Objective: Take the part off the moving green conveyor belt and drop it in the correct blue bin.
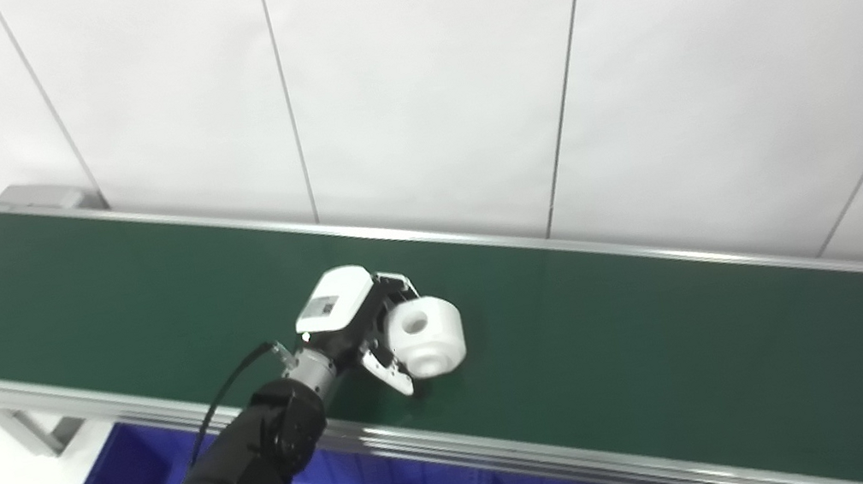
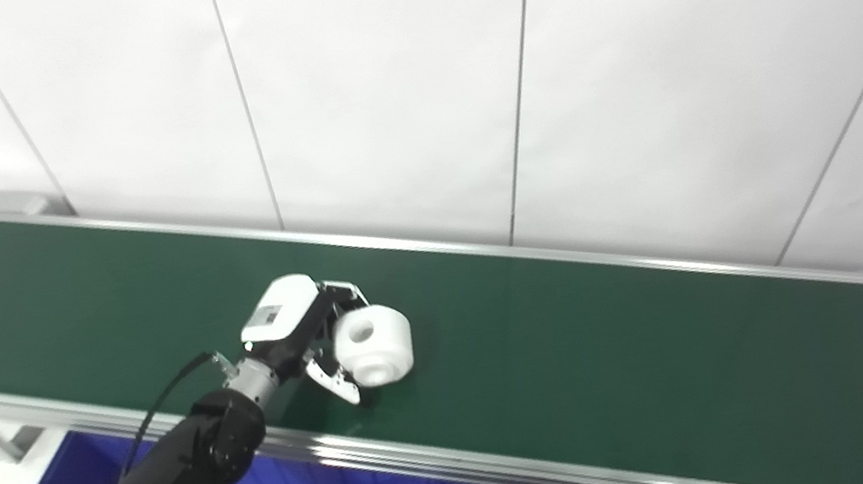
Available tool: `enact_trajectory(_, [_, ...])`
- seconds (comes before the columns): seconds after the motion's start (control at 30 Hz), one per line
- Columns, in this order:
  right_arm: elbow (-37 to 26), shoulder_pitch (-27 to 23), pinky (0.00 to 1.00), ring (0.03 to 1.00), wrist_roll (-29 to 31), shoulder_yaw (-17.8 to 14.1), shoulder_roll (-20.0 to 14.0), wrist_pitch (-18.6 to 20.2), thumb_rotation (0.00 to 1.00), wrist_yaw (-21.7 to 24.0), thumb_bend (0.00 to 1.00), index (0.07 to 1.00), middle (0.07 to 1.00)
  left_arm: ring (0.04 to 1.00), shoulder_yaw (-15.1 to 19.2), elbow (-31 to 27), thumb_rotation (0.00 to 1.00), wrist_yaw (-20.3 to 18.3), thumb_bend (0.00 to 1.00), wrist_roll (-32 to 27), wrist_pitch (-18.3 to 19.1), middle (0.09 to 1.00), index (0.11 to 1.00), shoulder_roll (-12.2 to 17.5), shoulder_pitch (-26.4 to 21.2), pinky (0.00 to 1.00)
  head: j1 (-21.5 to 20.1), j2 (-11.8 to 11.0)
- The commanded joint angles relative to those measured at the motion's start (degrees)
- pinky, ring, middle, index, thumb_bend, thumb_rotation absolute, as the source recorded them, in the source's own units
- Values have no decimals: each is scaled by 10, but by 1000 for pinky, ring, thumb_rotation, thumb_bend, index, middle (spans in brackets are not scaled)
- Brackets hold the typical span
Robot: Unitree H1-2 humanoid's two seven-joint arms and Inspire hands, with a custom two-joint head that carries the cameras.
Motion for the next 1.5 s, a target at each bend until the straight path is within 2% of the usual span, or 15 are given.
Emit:
enact_trajectory(0.0, [-21, -2, 903, 928, 0, 0, 0, -11, 1000, 4, 538, 1000, 1000, 281, 16, -38, 60, -8, 514, -17, 2, 373, 486, 22, -17, 214, 1, 1])
enact_trajectory(0.13, [-23, -4, 911, 927, 4, 1, 0, -6, 1000, 4, 549, 1000, 1000, 344, 19, -79, 61, -44, 512, -24, 0, 424, 487, 42, -9, 276, 5, 7])
enact_trajectory(0.27, [-31, -6, 910, 922, 8, 1, -2, 3, 1000, 6, 558, 1000, 1000, 351, 24, -129, 62, -87, 513, -35, 1, 427, 486, 66, 0, 285, 12, 23])
enact_trajectory(0.43, [-46, -8, 917, 925, 19, 1, -4, 20, 1000, 8, 551, 1000, 1000, 335, 26, -222, 61, -154, 516, -39, -13, 410, 485, 121, 22, 283, 20, 46])
enact_trajectory(0.57, [-49, -11, 900, 913, 6, -2, -1, 19, 1000, 2, 561, 1000, 994, 359, 29, -285, 63, -191, 520, -31, -31, 406, 484, 164, 50, 346, 26, 59])
enact_trajectory(0.67, [-53, -14, 895, 908, 9, -4, -2, 28, 990, 3, 592, 998, 984, 398, 36, -336, 61, -235, 521, -50, -17, 434, 484, 189, 77, 398, 32, 69])
enact_trajectory(0.73, [-61, -16, 876, 898, 16, -5, -3, 38, 964, 4, 617, 985, 976, 424, 44, -372, 60, -259, 521, -57, -7, 450, 485, 202, 99, 435, 40, 85])
enact_trajectory(0.77, [-68, -18, 871, 895, 20, -6, -3, 47, 951, 4, 625, 979, 975, 427, 48, -385, 60, -268, 521, -59, -4, 452, 484, 207, 106, 441, 48, 105])
enact_trajectory(0.8, [-73, -19, 866, 890, 23, -7, -4, 54, 935, 5, 632, 972, 974, 429, 51, -393, 60, -274, 521, -60, -3, 454, 484, 209, 110, 445, 48, 105])
enact_trajectory(0.83, [-86, -21, 864, 888, 32, -9, -4, 69, 930, 5, 634, 970, 973, 430, 54, -409, 60, -286, 521, -64, 0, 454, 484, 214, 121, 447, 54, 123])
enact_trajectory(0.97, [-133, -31, 806, 845, 46, -14, -8, 123, 830, 4, 681, 923, 936, 389, 60, -446, 3, -316, 523, -60, -4, 456, 511, 228, 158, 367, 64, 143])
enact_trajectory(1.03, [-151, -39, 780, 833, 51, -17, -10, 142, 813, 5, 676, 912, 922, 373, 61, -452, 0, -320, 522, -49, -10, 455, 514, 232, 182, 318, 70, 142])
enact_trajectory(1.17, [-166, -51, 777, 830, 61, -21, -16, 171, 801, 8, 677, 902, 918, 371, 55, -435, 0, -308, 522, -3, -39, 452, 513, 239, 213, 343, 76, 130])
enact_trajectory(1.3, [-149, -58, 778, 825, 72, -26, -21, 166, 786, 13, 671, 901, 918, 370, 42, -427, 0, -325, 522, 58, -39, 438, 517, 248, 224, 390, 72, 106])
enact_trajectory(1.47, [-121, -66, 758, 814, 70, -34, -17, 147, 770, 12, 654, 904, 900, 428, 17, -384, 0, -343, 523, 70, -62, 458, 513, 259, 221, 460, 60, 79])
